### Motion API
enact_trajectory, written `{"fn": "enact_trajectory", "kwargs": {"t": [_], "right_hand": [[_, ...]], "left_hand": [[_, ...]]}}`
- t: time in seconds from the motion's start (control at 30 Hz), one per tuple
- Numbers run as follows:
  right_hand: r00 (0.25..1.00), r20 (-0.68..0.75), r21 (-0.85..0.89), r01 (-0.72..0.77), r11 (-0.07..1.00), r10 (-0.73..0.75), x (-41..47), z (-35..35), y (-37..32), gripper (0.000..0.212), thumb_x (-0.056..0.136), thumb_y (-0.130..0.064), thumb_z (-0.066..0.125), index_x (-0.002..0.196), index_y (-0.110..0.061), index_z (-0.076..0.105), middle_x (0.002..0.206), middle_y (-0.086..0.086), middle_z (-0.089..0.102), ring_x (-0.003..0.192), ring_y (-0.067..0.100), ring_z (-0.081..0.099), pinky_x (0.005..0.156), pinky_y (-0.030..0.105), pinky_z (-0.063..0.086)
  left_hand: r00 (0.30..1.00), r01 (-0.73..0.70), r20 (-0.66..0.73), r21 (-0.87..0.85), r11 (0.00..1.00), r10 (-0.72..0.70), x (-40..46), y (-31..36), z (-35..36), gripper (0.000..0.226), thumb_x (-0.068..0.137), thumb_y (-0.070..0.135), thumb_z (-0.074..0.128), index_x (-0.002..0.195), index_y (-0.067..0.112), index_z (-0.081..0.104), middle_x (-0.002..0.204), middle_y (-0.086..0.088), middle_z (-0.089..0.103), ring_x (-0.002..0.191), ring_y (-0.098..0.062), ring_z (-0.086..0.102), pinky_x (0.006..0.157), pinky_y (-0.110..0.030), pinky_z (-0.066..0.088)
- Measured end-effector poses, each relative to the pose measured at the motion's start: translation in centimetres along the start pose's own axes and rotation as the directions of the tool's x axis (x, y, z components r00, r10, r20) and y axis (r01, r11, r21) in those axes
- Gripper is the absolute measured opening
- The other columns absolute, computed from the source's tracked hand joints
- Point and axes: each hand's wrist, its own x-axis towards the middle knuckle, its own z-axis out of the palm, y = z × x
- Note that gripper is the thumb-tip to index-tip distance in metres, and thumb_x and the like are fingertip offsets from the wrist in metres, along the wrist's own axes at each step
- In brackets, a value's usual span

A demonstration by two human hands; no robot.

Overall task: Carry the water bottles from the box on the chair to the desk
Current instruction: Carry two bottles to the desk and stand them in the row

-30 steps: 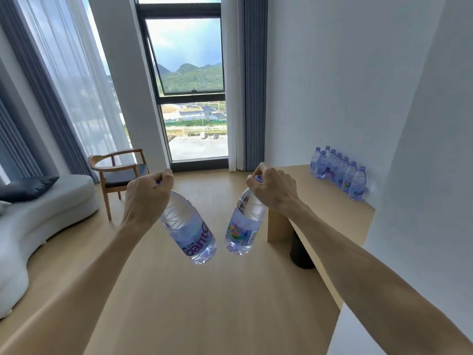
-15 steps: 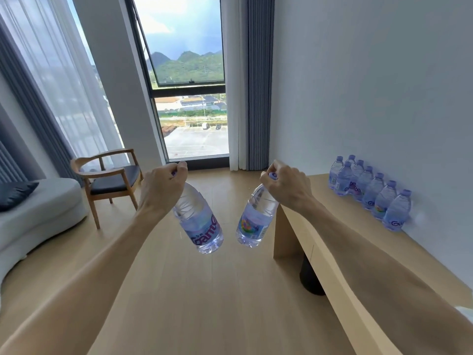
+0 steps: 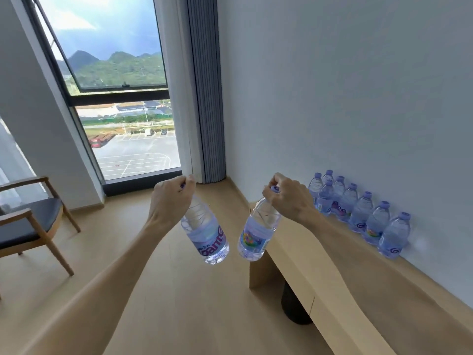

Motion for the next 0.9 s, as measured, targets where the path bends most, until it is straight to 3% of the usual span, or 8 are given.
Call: {"fn": "enact_trajectory", "kwargs": {"t": [0.1,0.2,0.4,0.57,0.73,0.9], "right_hand": [[0.996,-0.033,0.013,-0.084,0.996,0.084,3.5,1.0,1.6,0.019,0.089,-0.041,0.053,0.084,-0.023,0.051,0.073,-0.003,0.063,0.072,0.025,0.059,0.062,0.033,0.040],[0.984,-0.058,0.021,-0.166,0.986,0.167,6.1,1.5,3.6,0.020,0.090,-0.041,0.052,0.085,-0.021,0.052,0.071,-0.003,0.063,0.072,0.022,0.060,0.063,0.033,0.043],[0.939,-0.108,0.005,-0.329,0.944,0.328,10.7,1.7,9.9,0.021,0.091,-0.040,0.051,0.084,-0.020,0.053,0.074,-0.004,0.063,0.075,0.020,0.060,0.067,0.036,0.046],[0.913,-0.139,-0.022,-0.390,0.920,0.384,14.3,1.8,16.6,0.025,0.091,-0.040,0.048,0.072,-0.026,0.041,0.064,-0.005,0.059,0.065,0.015,0.056,0.053,0.028,0.034],[0.874,-0.105,-0.009,-0.479,0.878,0.475,16.3,2.8,23.3,0.021,0.092,-0.036,0.051,0.075,-0.025,0.043,0.065,-0.005,0.059,0.069,0.021,0.058,0.066,0.038,0.048],[0.808,-0.107,0.000,-0.583,0.813,0.579,17.0,3.0,29.4,0.025,0.092,-0.039,0.050,0.072,-0.027,0.040,0.062,-0.007,0.057,0.067,0.017,0.057,0.064,0.036,0.045]], "left_hand": [[0.998,-0.046,0.034,-0.025,0.999,0.047,5.1,-1.4,3.9,0.051,0.098,0.028,0.044,0.053,0.009,0.031,0.045,-0.004,0.031,0.044,-0.013,0.027,0.048,-0.030,0.026],[0.994,-0.061,0.087,-0.081,0.995,0.068,9.1,-2.3,8.4,0.052,0.098,0.028,0.045,0.056,-0.001,0.039,0.049,-0.018,0.042,0.046,-0.017,0.033,0.050,-0.031,0.029],[0.971,-0.072,0.208,-0.201,0.977,0.114,14.5,-2.1,18.3,0.052,0.098,0.030,0.045,0.056,0.000,0.034,0.047,-0.007,0.032,0.047,-0.019,0.031,0.052,-0.032,0.030],[0.945,-0.086,0.288,-0.247,0.965,0.158,17.8,-0.4,26.1,0.050,0.097,0.030,0.045,0.057,0.005,0.028,0.049,-0.005,0.031,0.048,-0.018,0.028,0.052,-0.031,0.028],[0.892,-0.104,0.402,-0.269,0.958,0.209,19.9,1.7,33.9,0.049,0.099,0.030,0.045,0.061,0.004,0.027,0.052,-0.005,0.028,0.052,-0.018,0.026,0.052,-0.033,0.025],[0.821,-0.135,0.492,-0.325,0.936,0.290,20.5,3.8,41.6,0.048,0.099,0.028,0.045,0.061,0.008,0.025,0.052,-0.002,0.024,0.050,-0.015,0.022,0.050,-0.031,0.021]]}}
